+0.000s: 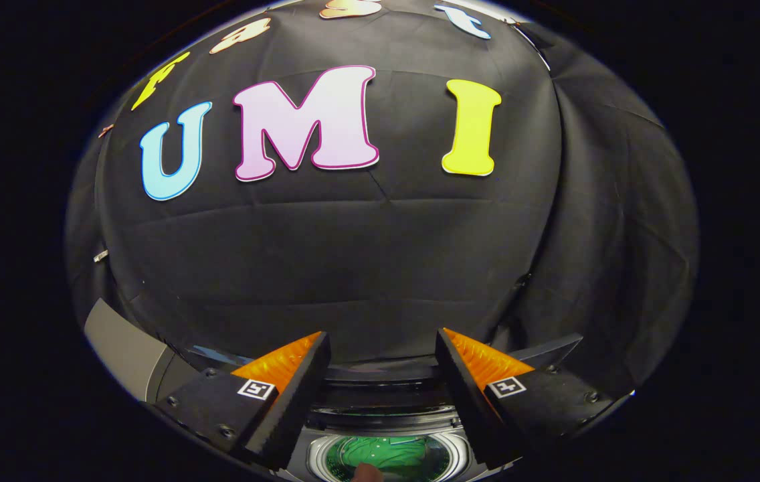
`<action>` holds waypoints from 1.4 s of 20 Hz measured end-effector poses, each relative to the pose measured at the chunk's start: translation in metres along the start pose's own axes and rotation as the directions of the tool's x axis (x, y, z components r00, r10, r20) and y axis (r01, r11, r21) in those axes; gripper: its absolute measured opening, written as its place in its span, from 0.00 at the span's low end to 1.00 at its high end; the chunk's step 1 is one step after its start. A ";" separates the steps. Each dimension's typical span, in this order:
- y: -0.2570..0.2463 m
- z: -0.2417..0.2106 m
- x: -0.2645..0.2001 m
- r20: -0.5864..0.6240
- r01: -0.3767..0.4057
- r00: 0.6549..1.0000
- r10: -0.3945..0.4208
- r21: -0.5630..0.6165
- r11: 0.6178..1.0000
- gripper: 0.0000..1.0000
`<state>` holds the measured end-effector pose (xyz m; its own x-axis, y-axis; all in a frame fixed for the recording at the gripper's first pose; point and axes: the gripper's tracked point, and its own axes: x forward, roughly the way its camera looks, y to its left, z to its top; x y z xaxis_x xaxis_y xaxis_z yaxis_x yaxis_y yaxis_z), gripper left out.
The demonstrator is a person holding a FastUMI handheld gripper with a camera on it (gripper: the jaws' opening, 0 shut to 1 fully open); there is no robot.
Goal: Put the clothes into the washing machine and then close the washing machine lid.
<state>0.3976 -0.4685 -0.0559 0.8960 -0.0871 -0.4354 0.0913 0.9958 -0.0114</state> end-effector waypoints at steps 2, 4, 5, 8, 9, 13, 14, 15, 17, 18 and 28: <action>0.000 -0.001 -0.002 -0.001 -0.001 1.000 0.001 0.003 1.000 0.99; 0.000 -0.003 -0.004 -0.001 -0.001 1.000 0.001 -0.005 1.000 1.00; 0.000 -0.004 -0.007 0.000 -0.002 1.000 0.002 -0.008 1.000 1.00; -0.005 -0.015 -0.034 0.016 -0.001 1.000 0.001 -0.003 1.000 1.00; -0.006 -0.018 -0.040 0.017 0.001 1.000 -0.001 -0.005 1.000 1.00; -0.006 -0.029 -0.057 0.027 0.006 1.000 -0.006 -0.003 1.000 1.00; -0.005 -0.034 -0.063 0.029 0.008 1.000 -0.007 -0.008 1.000 1.00; -0.005 -0.038 -0.069 0.031 0.009 0.999 -0.009 -0.009 1.000 1.00; -0.005 -0.046 -0.080 0.041 0.004 0.999 -0.004 -0.011 1.000 1.00; -0.005 -0.049 -0.086 0.051 0.001 0.999 -0.001 -0.004 1.000 1.00; -0.008 -0.062 -0.101 0.099 -0.005 0.995 0.004 0.006 1.000 0.98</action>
<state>0.2797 -0.4654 -0.0683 0.9351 -0.0854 -0.3439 0.0896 0.9960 -0.0036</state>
